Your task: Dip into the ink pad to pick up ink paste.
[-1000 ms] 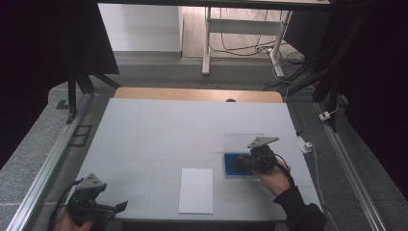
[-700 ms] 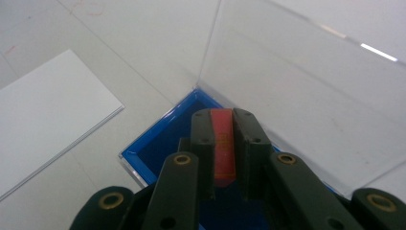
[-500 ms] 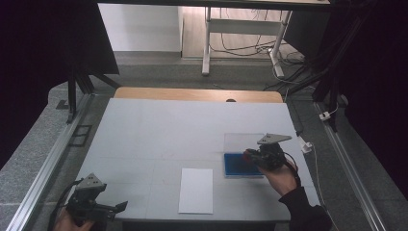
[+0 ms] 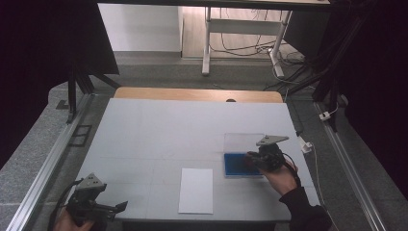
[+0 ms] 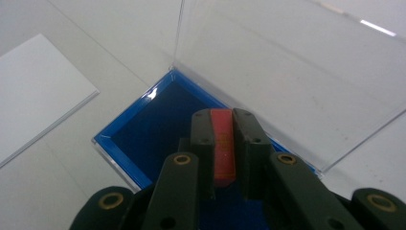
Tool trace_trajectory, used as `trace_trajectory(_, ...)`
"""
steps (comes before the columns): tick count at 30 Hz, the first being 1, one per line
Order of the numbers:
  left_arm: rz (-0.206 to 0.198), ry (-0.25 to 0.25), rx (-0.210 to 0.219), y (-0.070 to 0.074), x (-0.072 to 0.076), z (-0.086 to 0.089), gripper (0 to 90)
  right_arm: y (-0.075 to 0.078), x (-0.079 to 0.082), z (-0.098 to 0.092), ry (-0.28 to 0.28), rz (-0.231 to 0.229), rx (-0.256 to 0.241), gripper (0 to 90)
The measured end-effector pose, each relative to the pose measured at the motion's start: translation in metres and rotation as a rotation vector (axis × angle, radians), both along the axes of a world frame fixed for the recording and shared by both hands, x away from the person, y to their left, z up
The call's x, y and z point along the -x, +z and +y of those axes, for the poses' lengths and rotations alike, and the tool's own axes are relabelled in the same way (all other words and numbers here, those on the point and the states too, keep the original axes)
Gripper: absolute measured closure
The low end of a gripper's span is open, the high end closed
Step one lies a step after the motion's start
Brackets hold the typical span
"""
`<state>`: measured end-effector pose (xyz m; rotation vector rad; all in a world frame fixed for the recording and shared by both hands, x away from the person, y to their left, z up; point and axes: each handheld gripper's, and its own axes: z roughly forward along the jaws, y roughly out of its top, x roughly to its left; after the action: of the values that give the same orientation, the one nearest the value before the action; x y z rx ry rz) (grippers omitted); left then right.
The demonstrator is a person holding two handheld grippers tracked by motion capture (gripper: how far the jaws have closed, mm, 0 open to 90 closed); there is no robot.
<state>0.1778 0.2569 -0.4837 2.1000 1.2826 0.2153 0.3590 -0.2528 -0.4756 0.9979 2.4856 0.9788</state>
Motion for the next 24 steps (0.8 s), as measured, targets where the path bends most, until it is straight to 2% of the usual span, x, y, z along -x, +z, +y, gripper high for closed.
trace_trajectory(4, 0.000, 0.000, 0.000, 0.000, 0.000, 0.000, 0.0, -0.004, -0.001, 0.001, 0.003, 0.025, 0.000, 79.6)
trace_trajectory(11, 0.002, 0.000, -0.002, 0.000, 0.000, 0.000, 0.0, -0.005, -0.002, 0.002, 0.005, 0.019, 0.016, 79.7)
trace_trajectory(18, 0.002, -0.001, -0.006, 0.000, 0.000, -0.001, 0.0, -0.007, -0.003, 0.001, -0.010, 0.037, -0.005, 80.1)
trace_trajectory(20, 0.002, -0.001, -0.006, 0.000, 0.000, -0.001, 0.0, -0.007, -0.001, 0.004, -0.005, 0.026, 0.011, 80.1)
trace_trajectory(24, 0.004, -0.002, -0.005, 0.000, -0.001, -0.001, 0.0, -0.007, 0.005, 0.014, 0.018, -0.029, 0.085, 80.0)
